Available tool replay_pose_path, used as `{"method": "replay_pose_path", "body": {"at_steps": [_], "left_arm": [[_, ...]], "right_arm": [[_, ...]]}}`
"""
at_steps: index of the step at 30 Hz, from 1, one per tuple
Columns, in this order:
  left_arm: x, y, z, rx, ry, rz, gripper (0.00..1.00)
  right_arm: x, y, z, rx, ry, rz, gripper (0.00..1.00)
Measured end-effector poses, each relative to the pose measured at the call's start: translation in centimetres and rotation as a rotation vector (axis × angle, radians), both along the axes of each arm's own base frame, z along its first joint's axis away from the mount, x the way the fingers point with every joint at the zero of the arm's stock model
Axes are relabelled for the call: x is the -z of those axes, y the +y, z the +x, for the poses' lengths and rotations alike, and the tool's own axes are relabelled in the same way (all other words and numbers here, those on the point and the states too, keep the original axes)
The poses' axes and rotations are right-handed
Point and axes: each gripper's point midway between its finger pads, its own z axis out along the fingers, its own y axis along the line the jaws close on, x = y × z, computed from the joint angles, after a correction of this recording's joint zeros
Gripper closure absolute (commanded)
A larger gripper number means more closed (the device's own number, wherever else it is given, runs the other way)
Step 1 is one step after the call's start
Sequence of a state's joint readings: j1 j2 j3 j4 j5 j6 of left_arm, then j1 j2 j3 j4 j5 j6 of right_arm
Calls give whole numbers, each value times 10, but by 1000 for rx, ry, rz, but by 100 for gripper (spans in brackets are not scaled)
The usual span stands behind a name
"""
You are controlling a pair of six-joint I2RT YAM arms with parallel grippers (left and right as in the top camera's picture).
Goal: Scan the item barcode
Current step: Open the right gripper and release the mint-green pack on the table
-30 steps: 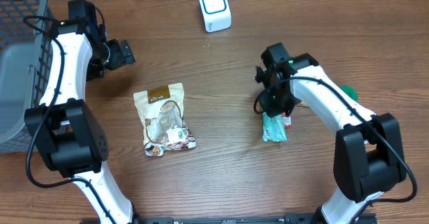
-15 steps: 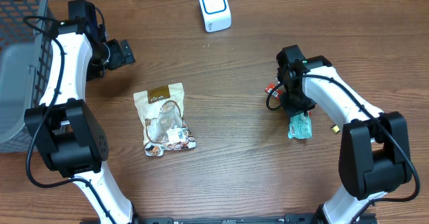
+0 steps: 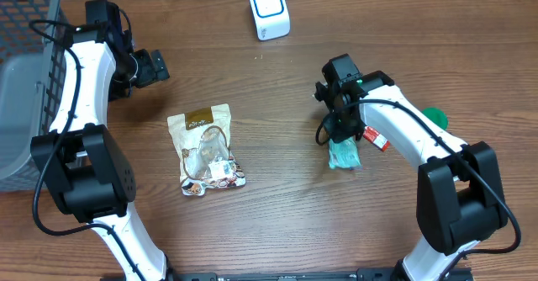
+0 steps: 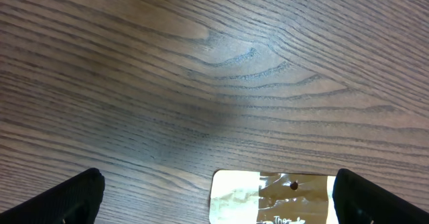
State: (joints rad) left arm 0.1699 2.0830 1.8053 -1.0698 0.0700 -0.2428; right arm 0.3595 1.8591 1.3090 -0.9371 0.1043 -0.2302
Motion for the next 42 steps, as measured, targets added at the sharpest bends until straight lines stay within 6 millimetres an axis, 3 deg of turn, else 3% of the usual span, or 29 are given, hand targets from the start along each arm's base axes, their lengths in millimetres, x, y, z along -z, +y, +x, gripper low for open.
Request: {"method": "replay_pose_path", "body": {"at_steps": [4, 8, 17, 20, 25, 31, 34, 35, 36, 38, 42], "left_arm": [[0, 0, 0, 0, 0, 0, 1], [0, 0, 0, 0, 0, 0, 0], [0, 0, 0, 0, 0, 0, 0], [0, 0, 0, 0, 0, 0, 0], [0, 0, 0, 0, 0, 0, 0], [0, 0, 0, 0, 0, 0, 0], [0, 0, 0, 0, 0, 0, 0], [0, 0, 0, 0, 0, 0, 0], [0, 0, 0, 0, 0, 0, 0], [0, 0, 0, 0, 0, 0, 0], [0, 0, 0, 0, 0, 0, 0]], "right_arm": [[-3, -1, 19, -7, -73, 5, 90], [0, -15, 23, -29, -85, -25, 90], [1, -84, 35, 73, -107, -159, 94], [-1, -98, 37, 103, -112, -180, 95], [0, -95, 30, 81, -84, -201, 96], [3, -62, 1, -24, 22, -182, 94], [5, -47, -18, -72, 91, -163, 80], [5, -43, -23, -83, 108, -158, 63], [5, -42, -25, -89, 117, -154, 36], [6, -40, -25, -89, 115, -146, 8], [6, -41, -18, -70, 92, -131, 3]]}}
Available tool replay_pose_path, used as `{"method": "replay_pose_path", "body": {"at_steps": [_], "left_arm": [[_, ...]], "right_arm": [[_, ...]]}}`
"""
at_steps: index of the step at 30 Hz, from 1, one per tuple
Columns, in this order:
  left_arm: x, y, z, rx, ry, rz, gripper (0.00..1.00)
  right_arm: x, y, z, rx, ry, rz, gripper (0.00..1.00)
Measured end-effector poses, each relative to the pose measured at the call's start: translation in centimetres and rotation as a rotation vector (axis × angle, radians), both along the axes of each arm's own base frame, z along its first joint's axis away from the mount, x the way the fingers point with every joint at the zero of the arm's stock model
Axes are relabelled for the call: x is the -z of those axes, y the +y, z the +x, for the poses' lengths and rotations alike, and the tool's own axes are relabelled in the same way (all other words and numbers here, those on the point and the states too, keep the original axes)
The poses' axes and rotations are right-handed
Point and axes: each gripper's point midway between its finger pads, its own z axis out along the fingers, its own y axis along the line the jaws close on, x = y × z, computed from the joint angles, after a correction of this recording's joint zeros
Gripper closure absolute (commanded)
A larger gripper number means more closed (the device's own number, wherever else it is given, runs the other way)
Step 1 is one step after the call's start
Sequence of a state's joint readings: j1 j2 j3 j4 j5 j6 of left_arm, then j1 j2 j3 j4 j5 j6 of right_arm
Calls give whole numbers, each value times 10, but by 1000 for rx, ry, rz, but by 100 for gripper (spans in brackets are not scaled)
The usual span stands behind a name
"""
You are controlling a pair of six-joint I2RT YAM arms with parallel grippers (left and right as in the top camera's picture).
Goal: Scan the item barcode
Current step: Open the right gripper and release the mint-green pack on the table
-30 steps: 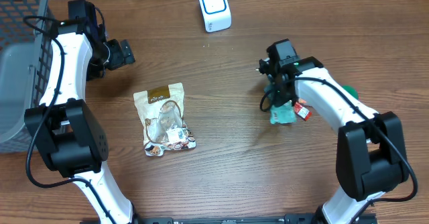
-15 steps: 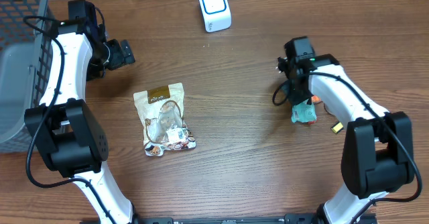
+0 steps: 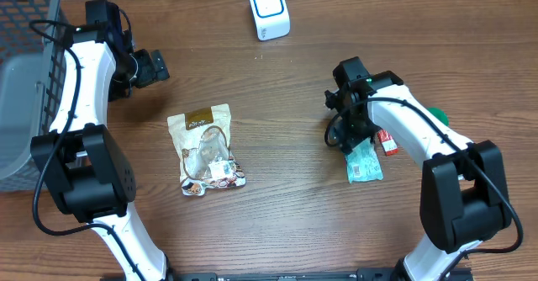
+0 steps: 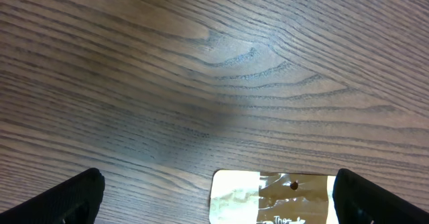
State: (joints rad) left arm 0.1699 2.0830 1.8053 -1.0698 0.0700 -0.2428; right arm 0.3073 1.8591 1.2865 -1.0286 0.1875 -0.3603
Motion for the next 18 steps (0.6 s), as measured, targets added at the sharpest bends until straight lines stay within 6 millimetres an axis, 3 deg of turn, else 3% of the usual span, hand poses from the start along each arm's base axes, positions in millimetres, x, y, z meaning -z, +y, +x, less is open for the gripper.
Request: {"method": "replay_pose_path", "body": {"at_steps": [3, 7, 11, 15, 18], "left_arm": [[0, 0, 0, 0, 0, 0, 0], [0, 0, 0, 0, 0, 0, 0], [0, 0, 0, 0, 0, 0, 0], [0, 0, 0, 0, 0, 0, 0], [0, 0, 0, 0, 0, 0, 0]], "right_arm": [[0, 3, 10, 31, -44, 16, 3], [0, 2, 8, 107, -46, 21, 5], [0, -1, -2, 217, -24, 14, 14], [-6, 0, -14, 295, 24, 20, 37], [-19, 7, -13, 343, 39, 52, 36]]}}
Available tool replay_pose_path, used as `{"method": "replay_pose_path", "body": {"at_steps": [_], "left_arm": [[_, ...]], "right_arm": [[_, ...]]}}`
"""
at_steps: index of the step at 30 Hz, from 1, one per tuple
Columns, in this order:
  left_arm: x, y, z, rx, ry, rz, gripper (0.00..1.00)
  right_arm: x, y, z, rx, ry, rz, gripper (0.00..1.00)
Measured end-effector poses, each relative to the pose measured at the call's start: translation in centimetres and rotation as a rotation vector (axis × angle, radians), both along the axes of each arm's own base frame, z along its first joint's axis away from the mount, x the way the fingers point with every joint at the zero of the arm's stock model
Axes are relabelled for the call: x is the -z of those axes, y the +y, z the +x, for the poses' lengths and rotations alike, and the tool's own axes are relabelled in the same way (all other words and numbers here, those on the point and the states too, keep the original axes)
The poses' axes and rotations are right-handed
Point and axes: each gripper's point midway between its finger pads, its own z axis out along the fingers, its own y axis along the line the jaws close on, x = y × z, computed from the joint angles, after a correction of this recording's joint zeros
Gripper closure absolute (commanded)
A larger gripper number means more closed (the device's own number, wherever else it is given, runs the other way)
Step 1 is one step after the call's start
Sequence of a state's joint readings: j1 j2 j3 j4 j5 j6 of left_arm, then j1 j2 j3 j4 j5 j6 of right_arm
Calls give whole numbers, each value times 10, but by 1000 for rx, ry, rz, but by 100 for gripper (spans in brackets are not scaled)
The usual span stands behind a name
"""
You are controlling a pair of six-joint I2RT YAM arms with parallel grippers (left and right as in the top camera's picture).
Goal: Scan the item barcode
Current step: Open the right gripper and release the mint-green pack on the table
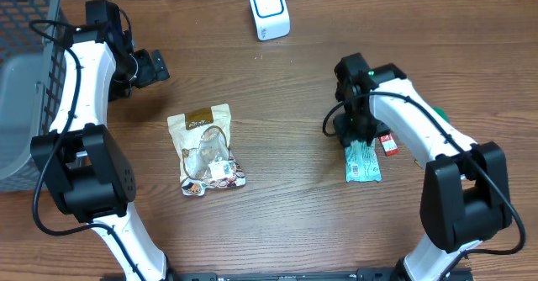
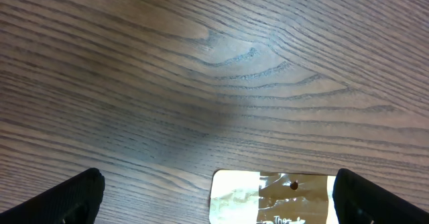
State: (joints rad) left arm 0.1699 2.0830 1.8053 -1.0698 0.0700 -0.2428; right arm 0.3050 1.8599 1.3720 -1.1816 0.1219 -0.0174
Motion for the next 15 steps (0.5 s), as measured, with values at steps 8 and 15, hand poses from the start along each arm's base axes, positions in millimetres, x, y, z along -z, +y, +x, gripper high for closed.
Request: {"method": "replay_pose_path", "body": {"at_steps": [8, 15], "left_arm": [[0, 0, 0, 0, 0, 0, 0], [0, 0, 0, 0, 0, 0, 0]], "right_arm": [[-11, 4, -1, 117, 10, 36, 36], [4, 5, 1, 145, -11, 47, 41]]}}
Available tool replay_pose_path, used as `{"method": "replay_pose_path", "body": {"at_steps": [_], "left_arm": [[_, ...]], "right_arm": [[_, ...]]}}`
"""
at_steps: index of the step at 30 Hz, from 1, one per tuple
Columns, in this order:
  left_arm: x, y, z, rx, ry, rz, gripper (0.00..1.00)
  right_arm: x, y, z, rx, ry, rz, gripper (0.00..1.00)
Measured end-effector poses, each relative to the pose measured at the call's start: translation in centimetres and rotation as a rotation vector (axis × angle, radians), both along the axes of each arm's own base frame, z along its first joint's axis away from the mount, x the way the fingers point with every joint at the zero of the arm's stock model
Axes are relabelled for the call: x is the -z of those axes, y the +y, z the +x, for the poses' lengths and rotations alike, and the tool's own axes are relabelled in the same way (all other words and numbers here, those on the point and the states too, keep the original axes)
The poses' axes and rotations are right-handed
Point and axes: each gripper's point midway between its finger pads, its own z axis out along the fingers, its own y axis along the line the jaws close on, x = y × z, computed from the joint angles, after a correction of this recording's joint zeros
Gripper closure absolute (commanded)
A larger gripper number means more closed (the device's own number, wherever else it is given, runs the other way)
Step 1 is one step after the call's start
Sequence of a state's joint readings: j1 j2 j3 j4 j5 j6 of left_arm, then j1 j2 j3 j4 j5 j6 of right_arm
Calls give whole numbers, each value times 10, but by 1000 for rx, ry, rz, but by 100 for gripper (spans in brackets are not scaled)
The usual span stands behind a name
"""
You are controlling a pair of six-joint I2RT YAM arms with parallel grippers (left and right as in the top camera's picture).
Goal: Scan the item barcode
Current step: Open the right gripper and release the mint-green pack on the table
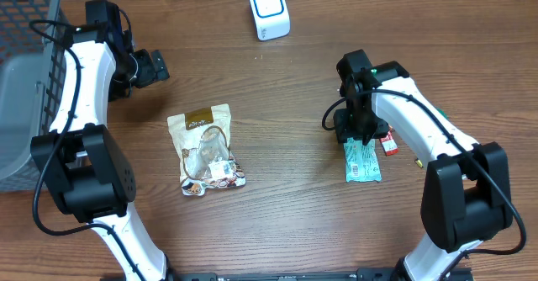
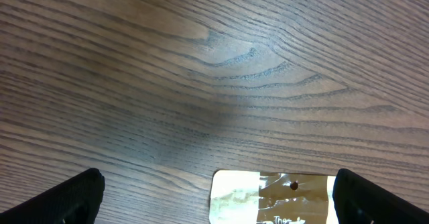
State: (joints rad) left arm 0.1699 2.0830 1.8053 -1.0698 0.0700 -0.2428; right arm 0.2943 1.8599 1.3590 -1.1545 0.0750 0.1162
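Note:
A teal packet (image 1: 362, 161) lies flat on the table with a white barcode label facing up. My right gripper (image 1: 356, 135) stands at the packet's top edge; the overhead view hides its fingers, so whether it grips is unclear. The white scanner (image 1: 269, 10) stands at the far middle of the table. A tan snack pouch (image 1: 207, 147) lies left of centre, and its top edge (image 2: 271, 197) shows in the left wrist view. My left gripper (image 1: 155, 66) hangs open at the far left, fingertips (image 2: 75, 198) wide apart and empty.
A grey basket (image 1: 25, 79) fills the far left edge. A small red item (image 1: 387, 141) lies just right of the teal packet. A green object (image 1: 440, 113) peeks out behind the right arm.
The right arm's wrist has shifted slightly to the right above the teal packet's top edge. The packet lies where it was. The left arm and the pouch have not moved.
At first my right gripper held the teal packet crumpled under it, near the red item. Then the packet hung lower and to the right with its label showing. After that it lay flat on the table, label up, and it still does. The left arm stayed still.

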Motion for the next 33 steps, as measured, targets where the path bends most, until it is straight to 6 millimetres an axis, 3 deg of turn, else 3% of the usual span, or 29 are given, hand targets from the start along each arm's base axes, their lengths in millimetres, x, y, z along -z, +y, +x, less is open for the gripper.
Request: {"method": "replay_pose_path", "body": {"at_steps": [14, 19, 24, 27, 33], "left_arm": [[0, 0, 0, 0, 0, 0, 0], [0, 0, 0, 0, 0, 0, 0], [0, 0, 0, 0, 0, 0, 0], [0, 0, 0, 0, 0, 0, 0], [0, 0, 0, 0, 0, 0, 0]], "right_arm": [[15, -5, -3, 9, -6, -20, 41], [30, -10, -7, 10, -15, -44, 39], [47, -15, 1, 6, -85, -60, 39], [50, -15, 1, -8, -104, -50, 27], [49, -12, -4, -48, -82, -29, 18]]}}
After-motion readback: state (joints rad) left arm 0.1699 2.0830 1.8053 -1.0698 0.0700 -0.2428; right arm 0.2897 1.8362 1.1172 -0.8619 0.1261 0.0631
